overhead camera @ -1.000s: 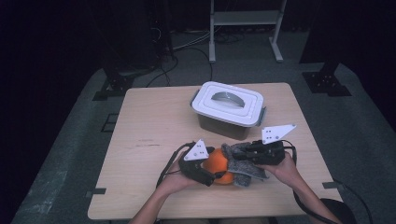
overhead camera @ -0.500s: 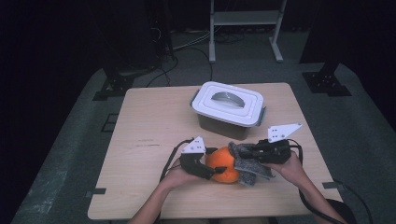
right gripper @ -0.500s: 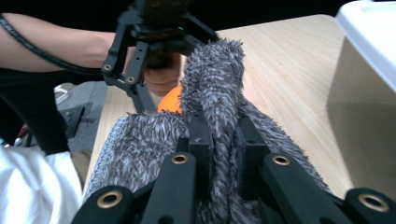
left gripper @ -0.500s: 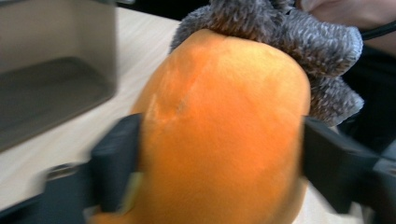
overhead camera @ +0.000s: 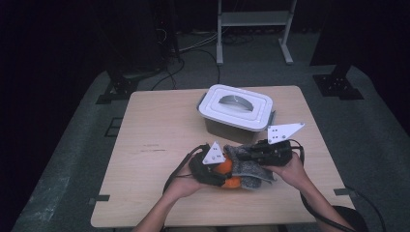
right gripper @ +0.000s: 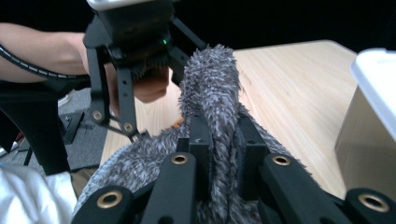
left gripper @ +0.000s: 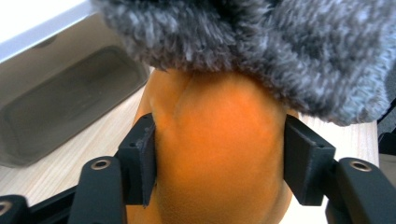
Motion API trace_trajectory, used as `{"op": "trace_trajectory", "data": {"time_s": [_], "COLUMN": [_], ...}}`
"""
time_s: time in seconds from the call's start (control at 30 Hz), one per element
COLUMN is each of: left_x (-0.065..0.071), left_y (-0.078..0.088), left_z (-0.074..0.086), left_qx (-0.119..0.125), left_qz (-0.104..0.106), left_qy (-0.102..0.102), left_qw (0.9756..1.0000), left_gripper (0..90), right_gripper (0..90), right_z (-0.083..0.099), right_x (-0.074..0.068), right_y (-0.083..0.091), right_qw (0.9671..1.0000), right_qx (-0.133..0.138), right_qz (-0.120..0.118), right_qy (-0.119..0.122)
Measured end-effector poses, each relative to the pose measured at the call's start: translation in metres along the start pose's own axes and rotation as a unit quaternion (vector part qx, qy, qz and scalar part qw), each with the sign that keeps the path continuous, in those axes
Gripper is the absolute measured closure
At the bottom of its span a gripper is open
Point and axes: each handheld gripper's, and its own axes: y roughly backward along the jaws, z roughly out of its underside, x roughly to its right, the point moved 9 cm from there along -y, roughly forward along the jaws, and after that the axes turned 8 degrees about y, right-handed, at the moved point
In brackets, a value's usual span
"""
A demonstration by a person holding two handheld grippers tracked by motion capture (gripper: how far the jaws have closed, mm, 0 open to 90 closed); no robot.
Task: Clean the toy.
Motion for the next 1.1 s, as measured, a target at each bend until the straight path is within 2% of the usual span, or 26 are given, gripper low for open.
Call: {"op": "trace_trajectory", "data": {"time_s": [0.03,0.13,0.23,0.3,0.43,0.53,0.57,0.6,0.67,0.77,0.87,0.97,1.03,1.1], "left_x": [0.000,0.002,0.000,-0.006,-0.019,-0.020,-0.020,-0.020,-0.020,-0.014,-0.010,-0.008,-0.009,-0.011], "left_y": [-0.001,-0.006,-0.006,-0.006,-0.007,-0.012,-0.013,-0.013,-0.011,-0.007,-0.005,-0.007,-0.008,-0.008], "left_z": [0.002,0.007,0.007,0.007,0.015,0.017,0.017,0.018,0.017,0.011,0.007,0.006,0.008,0.008], "left_qx": [0.003,0.036,0.076,0.087,0.099,0.100,0.095,0.092,0.083,0.064,0.049,0.043,0.048,0.061], "left_qz": [0.005,0.022,0.055,0.057,0.077,0.091,0.092,0.088,0.065,0.042,0.035,0.031,0.034,0.040], "left_qy": [-0.001,-0.014,-0.002,0.002,0.048,0.065,0.064,0.062,0.054,0.037,0.024,0.015,0.021,0.027], "left_qw": [1.0000,0.9990,0.9956,0.9945,0.9910,0.9887,0.9892,0.9900,0.9930,0.9964,0.9979,0.9985,0.9980,0.9969], "left_gripper": [30.7,19.5,14.3,10.5,8.1,7.9,8.5,13.5,28.1,36.5,38.1,37.7,34.4,28.6], "right_gripper": [79.4,79.4,79.4,79.4,79.3,79.3,79.3,79.3,79.2,79.2,79.2,79.2,79.2,79.3], "right_z": [0.007,0.023,0.033,0.037,0.047,0.053,0.053,0.053,0.051,0.041,0.026,0.012,0.014,0.020], "right_x": [0.000,0.000,0.001,0.002,0.007,0.009,0.010,0.010,0.011,0.012,0.009,0.001,0.000,0.002], "right_y": [-0.001,0.000,0.006,0.010,0.020,0.023,0.022,0.022,0.021,0.019,0.015,0.005,0.002,0.003], "right_qw": [1.0000,0.9998,0.9996,0.9995,0.9991,0.9986,0.9985,0.9985,0.9987,0.9990,0.9993,0.9999,0.9997,0.9997], "right_qx": [-0.007,-0.009,-0.003,-0.002,0.002,0.009,0.010,0.007,0.002,0.003,0.010,-0.005,-0.019,-0.024], "right_qz": [-0.002,-0.007,-0.010,-0.010,-0.009,-0.015,-0.016,-0.016,-0.011,-0.003,-0.011,-0.015,-0.011,-0.011], "right_qy": [-0.003,-0.018,-0.028,-0.030,-0.041,-0.049,-0.052,-0.051,-0.050,-0.044,-0.034,-0.005,0.004,-0.003]}}
